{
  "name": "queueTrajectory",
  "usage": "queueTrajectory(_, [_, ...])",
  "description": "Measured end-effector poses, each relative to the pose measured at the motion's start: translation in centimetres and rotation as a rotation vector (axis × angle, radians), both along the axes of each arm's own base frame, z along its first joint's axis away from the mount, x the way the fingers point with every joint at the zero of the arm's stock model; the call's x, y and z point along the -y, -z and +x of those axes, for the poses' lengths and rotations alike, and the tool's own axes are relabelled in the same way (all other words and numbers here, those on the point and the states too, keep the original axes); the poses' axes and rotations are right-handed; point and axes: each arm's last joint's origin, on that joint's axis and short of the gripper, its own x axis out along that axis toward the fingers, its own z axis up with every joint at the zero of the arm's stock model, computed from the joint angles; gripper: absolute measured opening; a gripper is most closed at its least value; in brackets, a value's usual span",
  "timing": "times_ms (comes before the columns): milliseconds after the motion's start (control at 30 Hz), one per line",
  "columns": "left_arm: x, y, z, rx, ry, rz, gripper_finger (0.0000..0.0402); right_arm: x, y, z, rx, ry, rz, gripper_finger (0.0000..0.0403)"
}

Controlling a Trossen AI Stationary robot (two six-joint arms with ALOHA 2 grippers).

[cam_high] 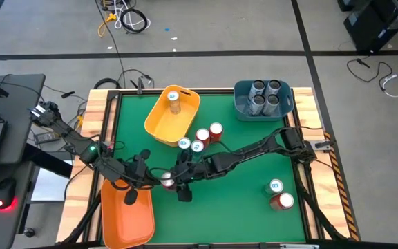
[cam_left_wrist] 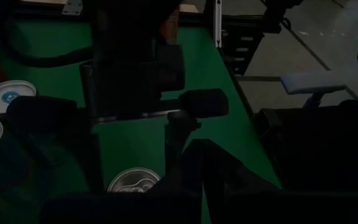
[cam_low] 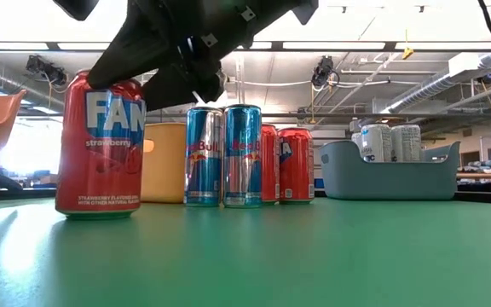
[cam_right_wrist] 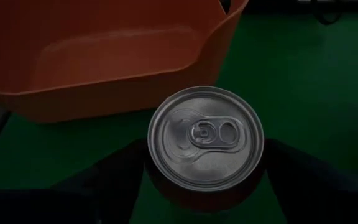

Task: Sort soda cans
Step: Put the orange soda can into the orange bin

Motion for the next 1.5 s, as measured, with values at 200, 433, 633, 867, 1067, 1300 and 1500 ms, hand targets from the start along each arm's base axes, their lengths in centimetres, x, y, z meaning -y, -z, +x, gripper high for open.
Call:
queueTrajectory(200, [0.0,0.0,0.0,0.0,0.0,0.0,0.0007,0.0,0.2,0.0,-0.006,0.0,-0.004,0.0342])
queueTrajectory(433, [0.0,0.0,0.0,0.001,0.0,0.0,0.0007,0.0,0.1,0.1,0.012,0.003,-0.005,0.0352])
queueTrajectory(633, [0.0,-0.1,0.0,0.007,0.0,-0.003,0.0007,0.0,-0.7,0.0,0.033,0.002,-0.003,0.0353])
queueTrajectory(867, [0.1,-0.3,0.1,0.026,0.001,-0.016,0.0008,-0.1,-0.8,0.0,0.041,-0.012,-0.018,0.0352])
queueTrajectory(1067, [0.1,-0.3,0.1,0.028,0.001,-0.017,0.0011,-0.3,-2.9,-0.8,0.065,-0.029,-0.036,0.0348])
queueTrajectory(1300, [0.1,-0.3,0.1,0.028,0.001,-0.018,0.0011,0.5,-8.1,-4.2,0.037,0.056,-0.18,0.0321])
queueTrajectory(1500, [0.1,-0.3,0.1,0.028,0.001,-0.018,0.0011,0.5,-12.4,-6.9,0.094,0.109,-0.262,0.0264])
